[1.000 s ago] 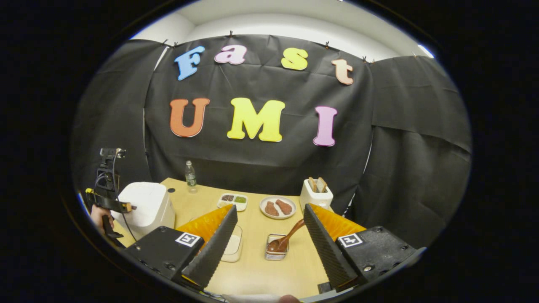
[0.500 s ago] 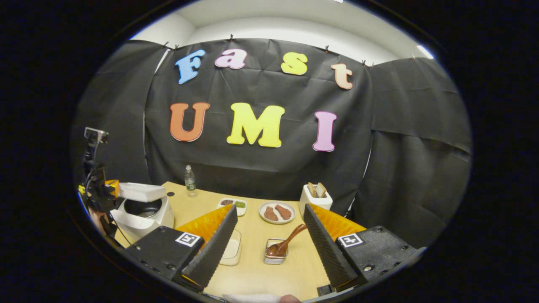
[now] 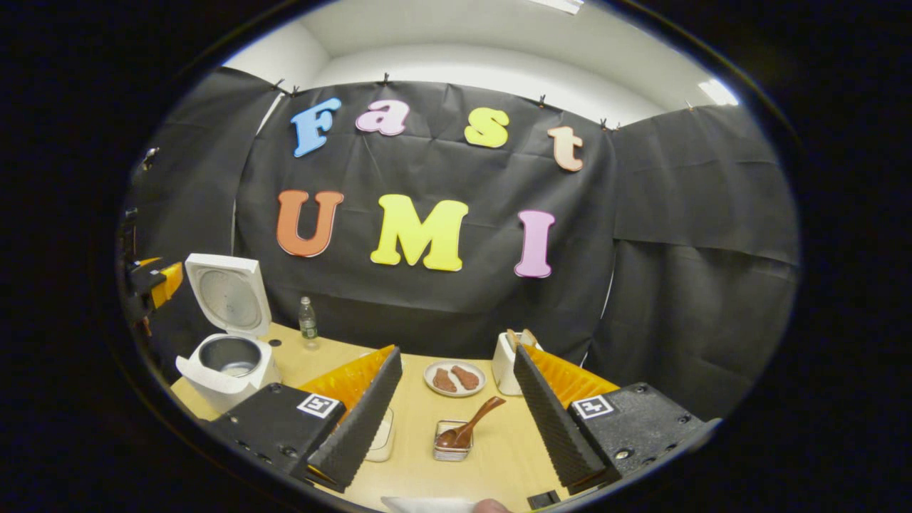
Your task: Close the left gripper, press the button to open the rice cooker; take a wooden spoon from the chopstick holder with the right hand, scoop a spoonful of rice and pour it into the rice cooker, then put the wooden spoon back into the chopstick holder.
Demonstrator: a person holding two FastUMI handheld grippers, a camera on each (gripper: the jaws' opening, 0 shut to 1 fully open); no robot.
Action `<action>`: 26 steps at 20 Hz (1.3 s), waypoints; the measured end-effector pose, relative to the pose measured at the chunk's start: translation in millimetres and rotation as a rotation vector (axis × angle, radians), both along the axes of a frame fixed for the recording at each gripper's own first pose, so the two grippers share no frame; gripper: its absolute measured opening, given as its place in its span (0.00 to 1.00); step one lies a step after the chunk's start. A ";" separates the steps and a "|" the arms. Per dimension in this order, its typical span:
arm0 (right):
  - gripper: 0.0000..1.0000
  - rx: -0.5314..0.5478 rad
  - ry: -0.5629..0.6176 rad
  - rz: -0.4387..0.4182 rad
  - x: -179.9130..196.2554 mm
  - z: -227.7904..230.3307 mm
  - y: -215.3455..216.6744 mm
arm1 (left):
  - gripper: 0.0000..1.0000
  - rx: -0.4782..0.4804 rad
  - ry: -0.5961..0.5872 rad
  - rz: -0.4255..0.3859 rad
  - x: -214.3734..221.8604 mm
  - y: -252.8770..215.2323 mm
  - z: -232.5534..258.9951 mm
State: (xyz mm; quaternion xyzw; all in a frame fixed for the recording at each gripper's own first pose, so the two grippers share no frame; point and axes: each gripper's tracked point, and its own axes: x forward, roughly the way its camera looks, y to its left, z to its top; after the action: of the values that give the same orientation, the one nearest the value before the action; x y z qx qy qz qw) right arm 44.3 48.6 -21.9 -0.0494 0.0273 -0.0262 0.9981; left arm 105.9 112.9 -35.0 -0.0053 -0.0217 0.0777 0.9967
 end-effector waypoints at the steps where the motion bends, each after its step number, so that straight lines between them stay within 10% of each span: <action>1: 1.00 0.005 0.002 -0.001 -0.2 -2.5 -0.7 | 0.95 -0.006 -0.007 -0.015 -5.3 -3.7 4.8; 14: 1.00 0.064 0.009 -0.040 2.8 -23.6 -23.6 | 0.95 0.016 -0.011 -0.077 -43.3 -21.8 21.3; 26: 1.00 0.237 0.199 -0.117 90.8 -185.3 -72.5 | 0.95 0.025 0.025 -0.179 -56.7 -55.9 19.5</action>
State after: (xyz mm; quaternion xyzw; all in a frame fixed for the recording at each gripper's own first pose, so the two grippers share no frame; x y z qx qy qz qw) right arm 135.1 -23.9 -207.2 0.0681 0.1316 -0.0760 0.9860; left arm 49.2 57.0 -15.5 0.0061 -0.0096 -0.0119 0.9999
